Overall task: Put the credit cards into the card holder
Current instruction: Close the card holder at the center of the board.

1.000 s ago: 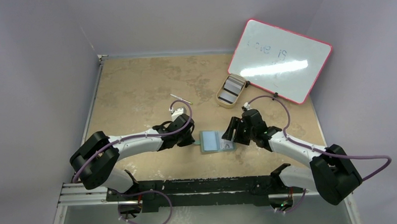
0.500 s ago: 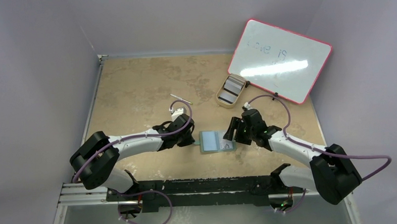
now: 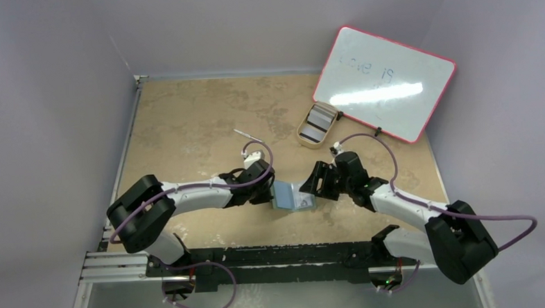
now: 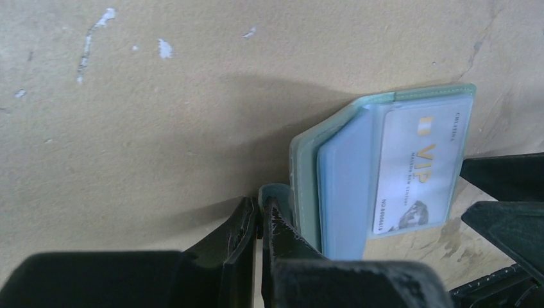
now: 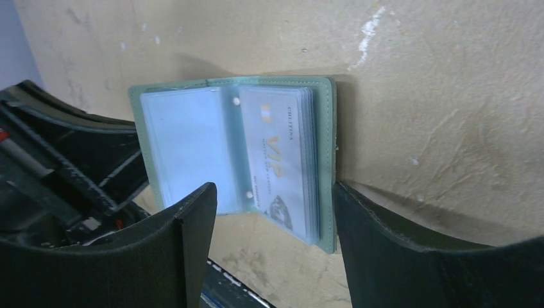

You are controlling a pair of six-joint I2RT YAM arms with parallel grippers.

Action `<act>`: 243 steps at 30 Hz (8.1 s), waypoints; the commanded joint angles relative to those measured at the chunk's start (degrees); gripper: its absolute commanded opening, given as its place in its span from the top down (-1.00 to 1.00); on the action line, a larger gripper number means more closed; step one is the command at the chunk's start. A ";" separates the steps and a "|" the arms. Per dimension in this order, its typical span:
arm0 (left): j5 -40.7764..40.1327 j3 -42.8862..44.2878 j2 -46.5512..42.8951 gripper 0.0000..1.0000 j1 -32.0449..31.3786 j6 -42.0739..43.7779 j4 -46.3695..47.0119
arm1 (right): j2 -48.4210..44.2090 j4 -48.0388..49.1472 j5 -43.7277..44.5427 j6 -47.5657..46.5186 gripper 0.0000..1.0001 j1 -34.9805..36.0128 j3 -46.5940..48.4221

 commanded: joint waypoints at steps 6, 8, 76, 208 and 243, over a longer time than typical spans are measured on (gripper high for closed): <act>-0.74 3.62 2.19 1.00 -1.75 -0.65 1.11 | -4.62 4.36 -5.04 3.44 -0.36 0.02 0.86; -1.06 3.39 1.96 1.00 -1.69 -0.65 1.17 | -4.94 4.95 -5.63 3.81 -0.36 -0.04 0.85; 2.46 -0.08 -4.68 0.98 0.19 -2.27 4.76 | -4.09 1.07 -8.14 -4.16 0.47 -6.61 4.46; 1.58 8.32 -2.35 0.46 2.02 0.21 4.23 | 15.20 19.80 -0.51 1.92 1.00 15.35 6.89; -2.05 7.88 7.65 0.59 2.18 4.57 1.97 | 6.90 10.30 4.46 3.02 1.00 15.41 5.04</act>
